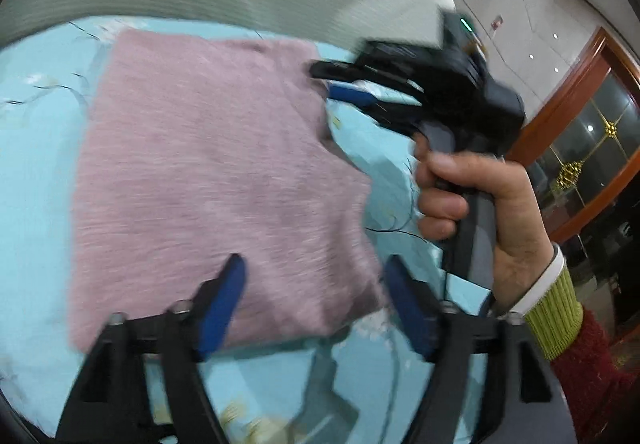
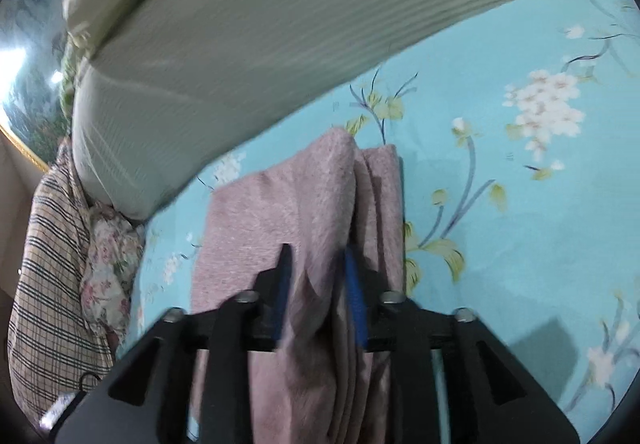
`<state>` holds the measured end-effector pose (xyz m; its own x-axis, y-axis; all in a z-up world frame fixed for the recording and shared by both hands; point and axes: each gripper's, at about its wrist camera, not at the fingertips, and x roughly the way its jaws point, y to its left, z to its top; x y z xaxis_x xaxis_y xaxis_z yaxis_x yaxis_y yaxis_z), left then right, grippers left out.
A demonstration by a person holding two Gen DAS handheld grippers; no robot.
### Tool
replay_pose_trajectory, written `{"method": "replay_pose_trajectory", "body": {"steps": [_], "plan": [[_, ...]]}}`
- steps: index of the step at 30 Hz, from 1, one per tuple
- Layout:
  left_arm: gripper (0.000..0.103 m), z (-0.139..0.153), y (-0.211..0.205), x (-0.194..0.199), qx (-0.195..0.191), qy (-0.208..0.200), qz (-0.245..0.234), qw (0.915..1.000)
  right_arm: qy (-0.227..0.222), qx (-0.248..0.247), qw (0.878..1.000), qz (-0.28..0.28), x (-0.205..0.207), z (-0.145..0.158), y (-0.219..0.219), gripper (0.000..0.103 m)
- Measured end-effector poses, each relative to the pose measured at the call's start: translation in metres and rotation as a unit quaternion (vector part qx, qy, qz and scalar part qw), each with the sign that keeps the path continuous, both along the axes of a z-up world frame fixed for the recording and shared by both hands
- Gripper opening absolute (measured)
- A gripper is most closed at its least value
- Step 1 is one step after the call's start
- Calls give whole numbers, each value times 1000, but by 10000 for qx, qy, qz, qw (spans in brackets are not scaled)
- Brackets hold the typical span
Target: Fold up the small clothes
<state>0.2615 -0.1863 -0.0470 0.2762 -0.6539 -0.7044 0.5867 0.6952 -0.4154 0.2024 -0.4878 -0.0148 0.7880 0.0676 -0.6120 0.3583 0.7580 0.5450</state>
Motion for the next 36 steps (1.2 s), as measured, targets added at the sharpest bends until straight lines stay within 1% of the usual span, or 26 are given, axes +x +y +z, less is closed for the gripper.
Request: {"method": "replay_pose_trajectory", "body": {"steps": [1,2,3,6,8,10,13,16,20,22,24,26,27,28,30,31,32,33,36], "plan": [[82,5,13,2,-15,-68,106,9999,-80,-28,9999,-99,-11,2,2,71],[83,6,24,5,-19,-99,208,9997,-132,-30,9998,-137,-18,2,4,76],[83,7,34,9,-5,-107,325,9994,-152,-12,9998,-141,-24,1,5,77],[83,1,67,31,7,69,726,9973,-41,101,9999,-9,-32,-9,13,77],[83,-9,83,53,-8,364,1031,9940,57,91,9999,120,-32,-15,21,77],[83,-16,94,68,-144,646,1179,9908,186,18,9996,225,-29,-20,28,77],[83,-28,94,87,-105,756,1280,9888,295,-34,9991,314,-26,-26,31,77],[83,-43,89,108,-39,872,1274,9880,373,75,9987,335,-21,-34,27,77],[84,-65,84,127,-211,1239,1100,9860,476,166,9980,383,-14,-44,23,77],[86,-69,78,138,-287,1232,1038,9865,541,233,9973,432,-9,-49,23,77],[86,-66,73,141,-295,1173,984,9878,577,298,9967,483,-4,-53,22,76],[82,-68,62,141,-322,1145,912,9887,611,316,9964,491,1,-56,23,71],[75,-69,59,143,-346,1140,850,9892,621,334,9963,489,3,-57,23,61],[72,-69,54,146,-305,1122,839,9897,648,392,9959,499,4,-59,23,47],[57,-69,47,146,-200,1033,840,9909,596,476,9958,509,4,-58,24,38],[53,-67,45,145,-158,951,869,9915,572,416,9961,520,2,-55,26,35],[45,-63,44,142,-155,874,887,9921,545,371,9964,535,3,-51,29,34],[40,-59,44,139,-150,784,908,9927,487,334,9967,553,1,-47,32,32],[35,-45,55,127,-259,660,959,9929,325,301,9972,609,-1,-35,43,31]]}}
